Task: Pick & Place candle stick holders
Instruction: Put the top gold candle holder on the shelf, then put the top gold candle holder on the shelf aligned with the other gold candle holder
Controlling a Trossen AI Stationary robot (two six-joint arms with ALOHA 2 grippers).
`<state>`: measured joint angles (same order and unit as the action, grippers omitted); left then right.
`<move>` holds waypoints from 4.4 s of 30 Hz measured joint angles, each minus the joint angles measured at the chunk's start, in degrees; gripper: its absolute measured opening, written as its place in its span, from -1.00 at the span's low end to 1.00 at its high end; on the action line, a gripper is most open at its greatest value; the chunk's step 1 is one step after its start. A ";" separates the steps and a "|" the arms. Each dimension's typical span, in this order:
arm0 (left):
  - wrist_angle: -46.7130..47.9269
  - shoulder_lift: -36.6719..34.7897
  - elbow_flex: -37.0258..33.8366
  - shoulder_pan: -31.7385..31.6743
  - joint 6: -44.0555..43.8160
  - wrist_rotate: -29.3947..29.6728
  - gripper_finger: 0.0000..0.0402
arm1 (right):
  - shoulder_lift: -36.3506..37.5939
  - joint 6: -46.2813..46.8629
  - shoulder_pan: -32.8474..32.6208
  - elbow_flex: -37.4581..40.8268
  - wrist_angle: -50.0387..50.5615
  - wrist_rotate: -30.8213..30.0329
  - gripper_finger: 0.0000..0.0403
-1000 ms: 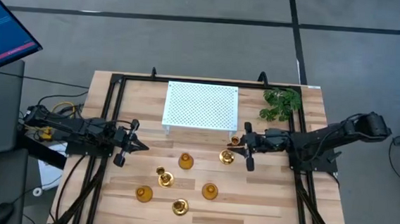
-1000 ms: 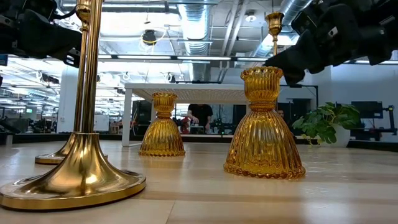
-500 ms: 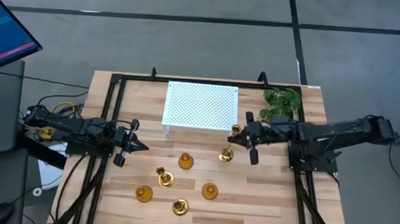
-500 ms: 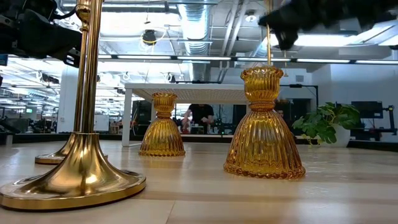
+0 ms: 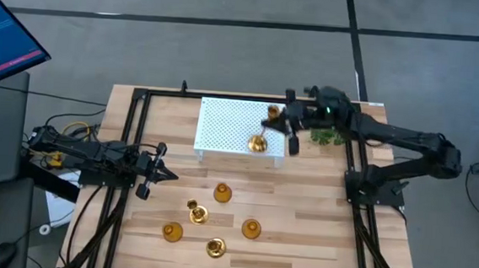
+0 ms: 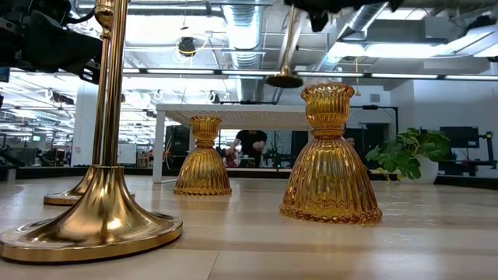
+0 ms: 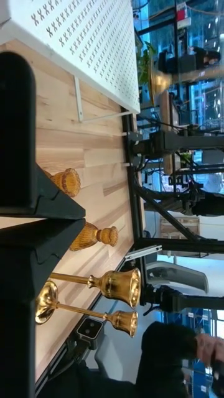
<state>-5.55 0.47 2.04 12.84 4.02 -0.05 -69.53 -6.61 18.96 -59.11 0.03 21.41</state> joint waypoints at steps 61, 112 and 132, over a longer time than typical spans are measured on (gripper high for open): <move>-1.24 13.19 0.00 0.01 -0.51 -7.15 -0.96 | 12.06 6.50 -6.63 -2.43 32.21 -5.69 -0.56; -28.80 39.24 0.04 0.07 -2.95 -22.57 -0.86 | -11.12 25.72 -42.21 46.57 -56.43 -51.45 -0.95; -49.79 63.65 3.20 1.25 -6.00 -20.72 -0.52 | -11.35 25.68 -42.21 46.57 -56.59 -51.45 -0.95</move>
<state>-55.34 64.12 5.24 14.09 -1.98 -20.78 -80.88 19.07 -23.24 -12.53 -56.55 -30.04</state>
